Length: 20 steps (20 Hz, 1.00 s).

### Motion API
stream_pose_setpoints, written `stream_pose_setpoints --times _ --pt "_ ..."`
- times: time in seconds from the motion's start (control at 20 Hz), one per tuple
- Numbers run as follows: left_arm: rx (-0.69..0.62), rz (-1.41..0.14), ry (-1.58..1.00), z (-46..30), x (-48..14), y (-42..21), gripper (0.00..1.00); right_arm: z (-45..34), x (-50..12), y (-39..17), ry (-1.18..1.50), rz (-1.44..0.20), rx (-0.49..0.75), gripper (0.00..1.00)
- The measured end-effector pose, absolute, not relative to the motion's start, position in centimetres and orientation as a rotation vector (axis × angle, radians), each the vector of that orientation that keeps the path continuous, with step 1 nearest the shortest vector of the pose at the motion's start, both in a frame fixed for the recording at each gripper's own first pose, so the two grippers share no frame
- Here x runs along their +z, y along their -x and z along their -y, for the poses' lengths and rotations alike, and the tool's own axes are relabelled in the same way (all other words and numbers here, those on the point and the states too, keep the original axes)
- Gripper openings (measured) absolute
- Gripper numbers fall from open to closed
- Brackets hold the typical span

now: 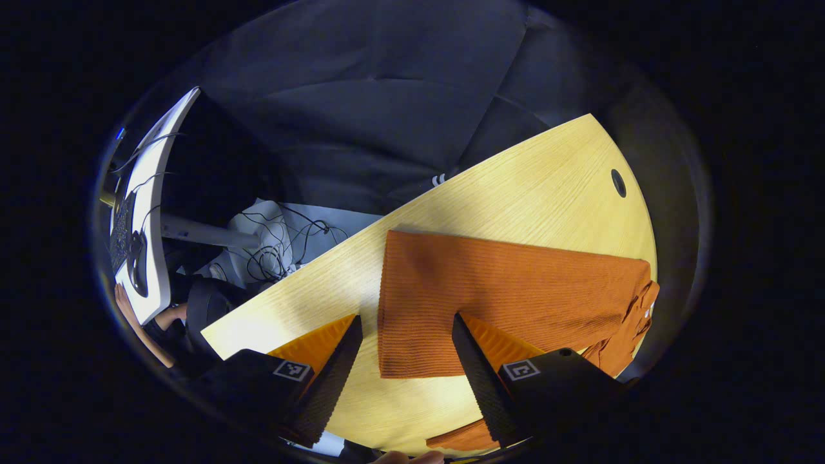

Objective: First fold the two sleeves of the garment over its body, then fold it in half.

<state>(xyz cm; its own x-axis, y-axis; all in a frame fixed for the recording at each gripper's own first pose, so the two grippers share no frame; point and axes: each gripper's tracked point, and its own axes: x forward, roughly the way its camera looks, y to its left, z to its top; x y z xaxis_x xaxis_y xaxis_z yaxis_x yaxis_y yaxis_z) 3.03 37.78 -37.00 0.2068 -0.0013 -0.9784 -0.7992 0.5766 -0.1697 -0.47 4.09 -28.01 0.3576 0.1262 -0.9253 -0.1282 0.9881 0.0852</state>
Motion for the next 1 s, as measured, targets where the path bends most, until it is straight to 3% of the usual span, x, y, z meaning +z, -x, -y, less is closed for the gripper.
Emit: stream_pose_setpoints --times 0.05,0.1,0.2,0.45,0.5,0.55,0.7,0.8,0.85,1.0 --pt "0.641 -1.266 0.791 -37.9 -37.1 -3.0 0.92 -3.6 -28.1 1.0 0.000 -1.197 0.158 0.97" --pt "0.637 -1.295 0.768 -37.8 -37.2 -2.9 0.99 -3.1 -28.2 1.4 -0.006 -1.197 0.149 0.97" --pt "0.618 -1.343 0.707 -38.1 -37.3 -2.4 0.87 -2.2 -28.2 2.0 -0.031 -1.198 0.131 0.96" --pt "0.576 -1.403 0.705 -37.8 -37.3 -2.5 0.82 -0.2 -27.0 3.0 -0.124 -1.184 0.084 0.97" --pt "0.554 -1.426 0.698 -37.7 -37.5 -2.2 0.79 0.6 -26.7 3.1 -0.127 -1.167 0.074 0.94" --pt "0.538 -1.436 0.695 -37.7 -37.3 -2.2 0.75 1.4 -26.4 3.2 -0.132 -1.153 0.065 0.97" --pt "0.564 -1.423 0.773 -36.6 -37.4 -3.1 0.41 4.2 -26.6 4.7 -0.175 -1.143 0.012 0.97" --pt "0.603 -1.437 0.733 -36.5 -37.3 -3.2 0.10 6.1 -27.0 6.1 -0.214 -1.153 -0.036 0.93" --pt "0.609 -1.458 0.684 -36.7 -37.2 -3.2 0.08 7.0 -27.0 6.5 -0.240 -1.151 -0.059 0.97" --pt "0.608 -1.495 0.615 -35.3 -37.0 -3.7 0.04 9.8 -26.8 7.6 -0.313 -1.140 -0.130 0.97"
